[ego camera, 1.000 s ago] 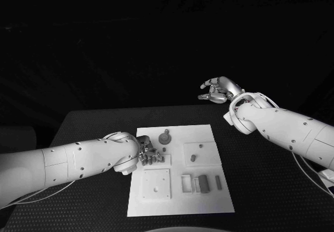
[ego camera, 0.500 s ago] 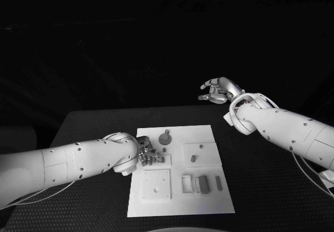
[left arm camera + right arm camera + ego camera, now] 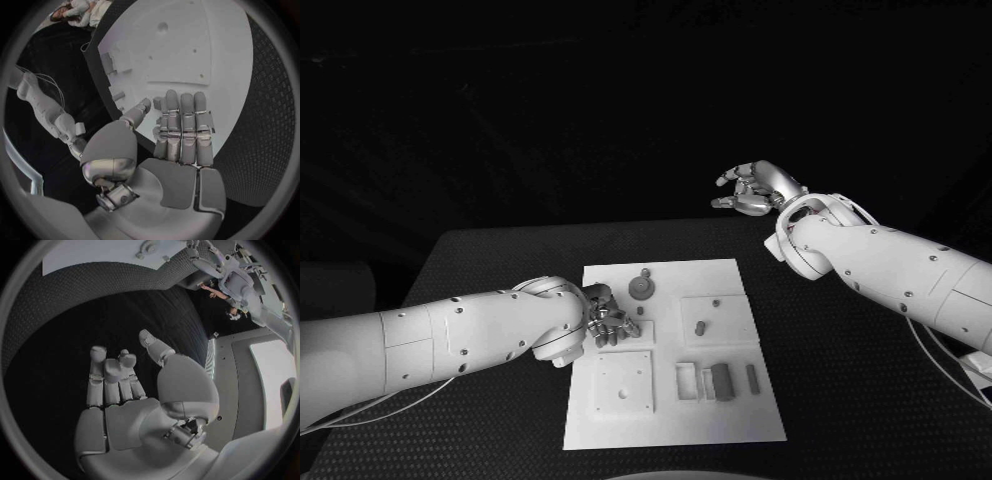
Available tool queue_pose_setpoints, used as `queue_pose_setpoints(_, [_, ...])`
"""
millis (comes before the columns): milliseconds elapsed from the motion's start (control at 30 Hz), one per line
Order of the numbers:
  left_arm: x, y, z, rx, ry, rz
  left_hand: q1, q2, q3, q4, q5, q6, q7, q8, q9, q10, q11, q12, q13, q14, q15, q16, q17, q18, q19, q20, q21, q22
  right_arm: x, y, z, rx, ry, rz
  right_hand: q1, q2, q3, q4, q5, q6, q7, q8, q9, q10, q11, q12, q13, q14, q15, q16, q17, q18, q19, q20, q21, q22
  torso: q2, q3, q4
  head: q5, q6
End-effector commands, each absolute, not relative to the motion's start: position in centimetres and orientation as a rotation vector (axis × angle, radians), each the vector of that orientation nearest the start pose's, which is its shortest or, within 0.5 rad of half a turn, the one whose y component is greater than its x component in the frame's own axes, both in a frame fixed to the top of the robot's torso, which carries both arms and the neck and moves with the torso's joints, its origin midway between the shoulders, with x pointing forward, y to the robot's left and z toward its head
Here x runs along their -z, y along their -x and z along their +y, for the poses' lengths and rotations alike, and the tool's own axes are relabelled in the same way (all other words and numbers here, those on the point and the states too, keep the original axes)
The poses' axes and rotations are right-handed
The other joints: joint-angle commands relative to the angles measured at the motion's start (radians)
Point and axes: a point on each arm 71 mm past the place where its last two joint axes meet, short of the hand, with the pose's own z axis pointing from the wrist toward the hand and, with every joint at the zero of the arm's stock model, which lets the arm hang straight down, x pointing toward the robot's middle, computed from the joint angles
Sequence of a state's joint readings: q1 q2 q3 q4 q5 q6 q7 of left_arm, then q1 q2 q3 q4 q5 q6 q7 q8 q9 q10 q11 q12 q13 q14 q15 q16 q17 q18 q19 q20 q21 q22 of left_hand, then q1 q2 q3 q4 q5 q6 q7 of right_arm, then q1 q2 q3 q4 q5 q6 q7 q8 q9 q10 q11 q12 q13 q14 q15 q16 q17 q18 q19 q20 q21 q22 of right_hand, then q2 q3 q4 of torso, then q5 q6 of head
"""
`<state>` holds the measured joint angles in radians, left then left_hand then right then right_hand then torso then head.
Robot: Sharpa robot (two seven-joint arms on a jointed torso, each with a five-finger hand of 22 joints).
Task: Assemble the parts on the task board
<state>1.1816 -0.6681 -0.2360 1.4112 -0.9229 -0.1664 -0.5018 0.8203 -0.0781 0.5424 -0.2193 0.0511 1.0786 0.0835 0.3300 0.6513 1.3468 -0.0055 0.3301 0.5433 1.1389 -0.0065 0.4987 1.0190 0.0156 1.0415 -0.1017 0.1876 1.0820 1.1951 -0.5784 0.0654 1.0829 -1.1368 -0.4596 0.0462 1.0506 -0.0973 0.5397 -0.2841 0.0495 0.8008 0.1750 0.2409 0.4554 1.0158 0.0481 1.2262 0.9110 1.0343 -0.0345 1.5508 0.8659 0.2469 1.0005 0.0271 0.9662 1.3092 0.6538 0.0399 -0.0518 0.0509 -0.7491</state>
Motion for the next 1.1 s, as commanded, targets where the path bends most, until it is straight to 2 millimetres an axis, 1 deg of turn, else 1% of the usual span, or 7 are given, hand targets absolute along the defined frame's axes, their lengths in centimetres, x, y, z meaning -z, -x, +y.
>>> queue_pose_setpoints(33, [29.65, -45.99, 16.86, 0.470, 0.392, 2.330, -0.018, -0.005, -0.008, 0.007, 0.001, -0.011, 0.000, -0.007, -0.002, -0.006, -0.003, -0.001, 0.001, -0.005, 0.001, 0.005, -0.001, -0.009, 0.001, -0.002, -0.001, 0.001, 17.12, -57.02, -19.98, -0.749, -0.238, 1.477, -0.010, -0.003, -0.007, 0.000, 0.001, -0.001, 0.007, 0.001, -0.001, -0.097, 0.022, 0.002, -0.001, -0.008, -0.002, -0.004, -0.001, 0.015, 0.001, 0.000, -0.004, 0.007, 0.000, 0.0010, 0.0004, 0.000, 0.000])
queue_pose_setpoints(200, [29.53, -46.13, 16.61, 0.465, 0.386, 2.335, -0.076, -0.024, -0.032, 0.050, -0.003, -0.012, 0.002, -0.015, -0.004, -0.005, -0.004, 0.001, 0.004, -0.005, 0.001, 0.010, -0.001, -0.007, 0.005, -0.002, -0.007, 0.002, 17.38, -56.96, -19.92, -0.750, -0.240, 1.483, -0.011, -0.003, -0.007, 0.000, 0.001, -0.001, 0.007, 0.001, -0.001, -0.097, 0.022, 0.002, -0.002, -0.008, -0.002, -0.004, -0.001, 0.015, 0.001, 0.000, -0.004, 0.007, 0.000, 0.0020, -0.0004, 0.002, 0.000])
queue_pose_setpoints(267, [29.52, -46.20, 16.55, 0.463, 0.384, 2.336, -0.094, -0.018, -0.053, 0.050, -0.002, -0.013, 0.002, -0.016, -0.003, -0.006, -0.004, 0.002, 0.005, -0.006, 0.000, 0.011, 0.001, -0.006, 0.004, -0.003, -0.010, 0.003, 17.42, -56.96, -19.92, -0.750, -0.240, 1.484, -0.011, -0.003, -0.006, 0.000, 0.001, -0.001, 0.007, 0.001, -0.001, -0.097, 0.022, 0.002, -0.002, -0.008, -0.002, -0.004, -0.001, 0.015, 0.001, 0.000, -0.004, 0.007, 0.001, 0.0018, -0.0007, 0.002, 0.000])
queue_pose_setpoints(333, [29.50, -46.28, 16.51, 0.459, 0.383, 2.336, -0.100, -0.007, -0.075, 0.036, -0.002, -0.013, 0.001, -0.018, -0.001, -0.007, -0.005, 0.003, 0.007, -0.007, -0.001, 0.014, 0.002, -0.004, 0.005, -0.004, -0.013, 0.004, 17.44, -56.96, -19.92, -0.749, -0.240, 1.484, -0.011, -0.003, -0.006, 0.000, 0.001, -0.001, 0.008, 0.001, -0.002, -0.097, 0.022, 0.002, -0.002, -0.008, -0.002, -0.004, -0.001, 0.015, 0.001, 0.000, -0.004, 0.007, 0.001, 0.0011, -0.0011, 0.002, 0.001])
queue_pose_setpoints(433, [29.51, -46.44, 16.45, 0.449, 0.379, 2.337, -0.100, -0.001, -0.082, 0.031, -0.002, -0.014, 0.001, -0.020, 0.000, -0.008, -0.006, 0.004, 0.008, -0.008, -0.002, 0.015, 0.002, -0.003, 0.006, -0.004, -0.015, 0.005, 17.46, -56.97, -19.95, -0.748, -0.241, 1.485, -0.011, -0.003, -0.006, 0.000, 0.001, -0.001, 0.008, 0.001, -0.002, -0.097, 0.022, 0.002, -0.002, -0.008, -0.002, -0.004, -0.002, 0.015, 0.001, 0.000, -0.004, 0.007, 0.001, 0.0008, -0.0019, 0.001, 0.001])
queue_pose_setpoints(567, [29.62, -46.49, 16.17, 0.445, 0.367, 2.349, -0.103, 0.005, -0.089, 0.027, -0.002, -0.021, 0.004, -0.025, -0.001, -0.009, -0.005, 0.003, 0.008, -0.009, -0.001, 0.015, 0.002, -0.003, 0.006, -0.004, -0.017, 0.005, 17.48, -56.97, -19.97, -0.748, -0.241, 1.488, -0.011, -0.003, -0.006, 0.000, 0.001, -0.002, 0.008, 0.001, -0.002, -0.097, 0.022, 0.002, -0.002, -0.008, -0.002, -0.004, -0.002, 0.015, 0.001, 0.000, -0.004, 0.007, 0.000, 0.0012, -0.0006, 0.001, 0.001])
queue_pose_setpoints(1100, [29.92, -46.88, 16.14, 0.395, 0.333, 2.370, -0.117, 0.010, -0.102, 0.028, -0.002, -0.041, 0.011, -0.041, -0.006, -0.012, -0.002, 0.005, 0.011, -0.012, -0.001, 0.017, 0.001, -0.002, 0.008, -0.003, -0.024, 0.006, 17.49, -56.95, -19.90, -0.749, -0.240, 1.489, -0.011, -0.003, -0.006, 0.000, 0.001, -0.002, 0.008, 0.001, -0.002, -0.097, 0.022, 0.003, -0.003, -0.008, -0.002, -0.004, -0.002, 0.015, 0.001, 0.000, -0.004, 0.007, 0.001, 0.0003, -0.0001, -0.002, 0.000])
